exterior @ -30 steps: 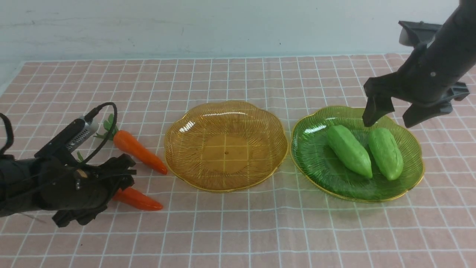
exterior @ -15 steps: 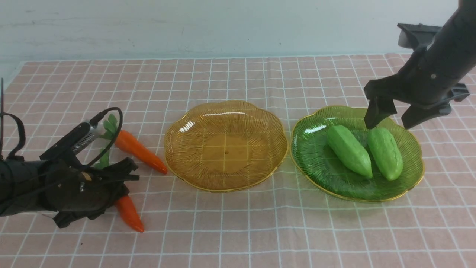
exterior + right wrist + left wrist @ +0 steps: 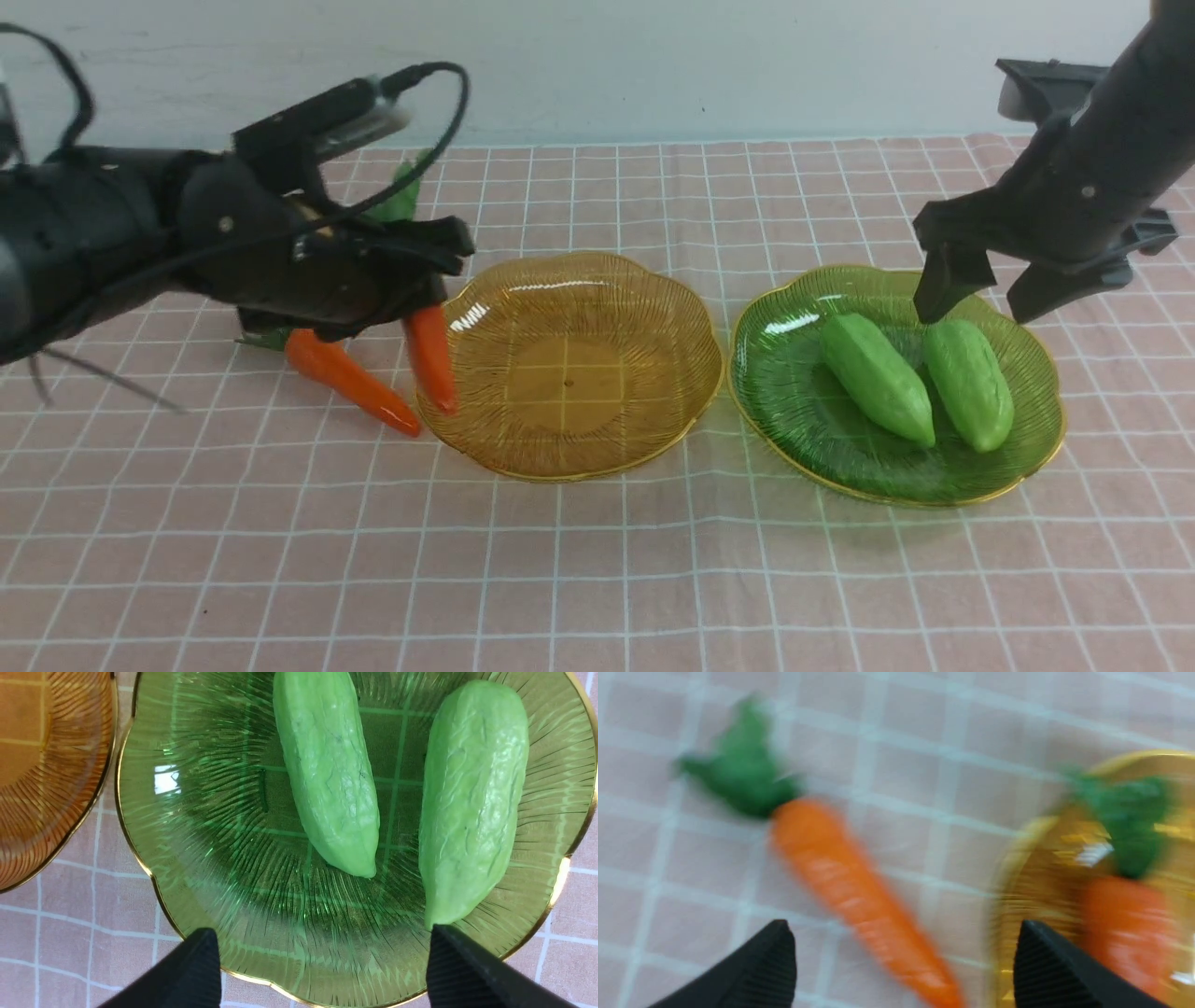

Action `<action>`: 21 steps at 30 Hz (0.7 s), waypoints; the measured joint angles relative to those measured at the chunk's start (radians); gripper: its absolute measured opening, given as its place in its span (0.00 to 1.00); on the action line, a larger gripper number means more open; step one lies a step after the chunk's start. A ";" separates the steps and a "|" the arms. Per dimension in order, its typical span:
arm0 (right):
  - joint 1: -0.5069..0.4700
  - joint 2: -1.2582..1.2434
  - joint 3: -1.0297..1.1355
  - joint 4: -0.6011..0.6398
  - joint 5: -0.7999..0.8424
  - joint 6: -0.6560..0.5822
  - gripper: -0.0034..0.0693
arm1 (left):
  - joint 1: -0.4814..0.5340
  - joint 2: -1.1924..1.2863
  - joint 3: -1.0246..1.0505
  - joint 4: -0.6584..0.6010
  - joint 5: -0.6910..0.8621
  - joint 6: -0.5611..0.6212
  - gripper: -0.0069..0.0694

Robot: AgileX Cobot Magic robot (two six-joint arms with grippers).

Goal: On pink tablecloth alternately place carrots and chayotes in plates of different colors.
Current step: 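Pick up the carrot and put it on the nearest plate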

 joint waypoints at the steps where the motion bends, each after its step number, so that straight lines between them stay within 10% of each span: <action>1: 0.000 0.000 0.000 0.000 0.000 0.000 0.78 | 0.027 0.014 0.000 0.004 0.022 -0.035 0.83; 21: 0.000 0.000 0.000 0.072 0.000 0.008 0.78 | 0.079 0.239 0.001 -0.052 -0.097 -0.195 0.75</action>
